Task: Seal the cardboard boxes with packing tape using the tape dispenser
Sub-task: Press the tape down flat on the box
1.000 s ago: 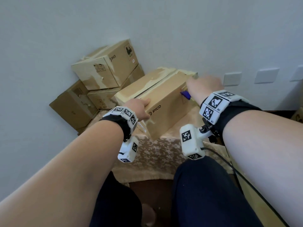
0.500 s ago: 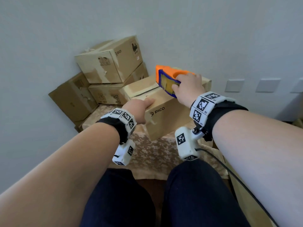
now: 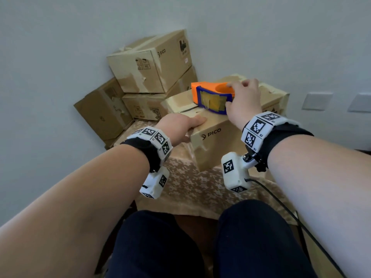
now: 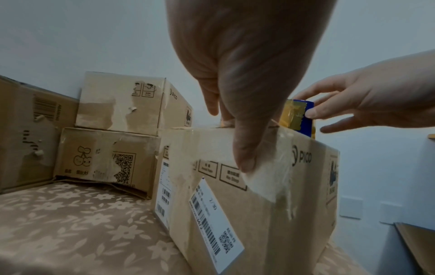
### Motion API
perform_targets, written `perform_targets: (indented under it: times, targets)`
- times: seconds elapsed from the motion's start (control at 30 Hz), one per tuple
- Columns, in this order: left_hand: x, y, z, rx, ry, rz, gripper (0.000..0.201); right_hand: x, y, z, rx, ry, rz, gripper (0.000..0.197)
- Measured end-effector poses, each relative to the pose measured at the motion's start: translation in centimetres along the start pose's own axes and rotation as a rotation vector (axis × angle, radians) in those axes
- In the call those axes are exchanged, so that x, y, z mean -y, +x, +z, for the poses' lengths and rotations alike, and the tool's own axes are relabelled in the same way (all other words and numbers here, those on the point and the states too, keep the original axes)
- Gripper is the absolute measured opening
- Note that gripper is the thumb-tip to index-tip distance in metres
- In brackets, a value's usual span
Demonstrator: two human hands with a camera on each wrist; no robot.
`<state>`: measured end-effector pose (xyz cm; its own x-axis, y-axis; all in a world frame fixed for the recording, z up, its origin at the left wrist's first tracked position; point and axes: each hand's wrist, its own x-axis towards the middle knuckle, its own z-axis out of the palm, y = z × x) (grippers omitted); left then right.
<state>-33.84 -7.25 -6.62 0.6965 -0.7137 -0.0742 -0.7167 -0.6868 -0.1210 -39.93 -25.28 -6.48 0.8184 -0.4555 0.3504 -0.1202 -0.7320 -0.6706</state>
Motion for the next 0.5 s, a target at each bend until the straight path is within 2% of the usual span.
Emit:
perform_targets:
  times: [0.07,0.13,0.2,0.27,0.37,0.5]
  targets:
    - [0.1,0.0,-0.1,-0.007,0.025,-0.009,0.057,0.0,-0.4,-0.4,-0.072,-0.088,-0.068,0.036]
    - [0.0,-0.2,-0.1,0.007,-0.022,-0.037,0.055,0.1,-0.7,-0.8,-0.067,-0.091,-0.168,0.024]
    - [-0.5,-0.2,-0.1,-0.021,0.013,-0.027,0.060,0.1,-0.9,-1.0,0.070,-0.100,-0.255,0.017]
    - [-1.4,-0.1,0.0,-0.051,0.069,0.011,0.061,0.2,-1.4,-1.2,0.251,-0.152,-0.287,0.018]
    - [-3.3,0.6,-0.2,-0.079,0.087,0.032,0.050,0.1,-2.1,-1.7,0.467,-0.217,-0.306,0.028]
    - [-3.7,0.9,-0.4,-0.073,0.042,0.018,0.052,-0.4,-2.2,-2.6,0.577,-0.290,-0.300,0.058]
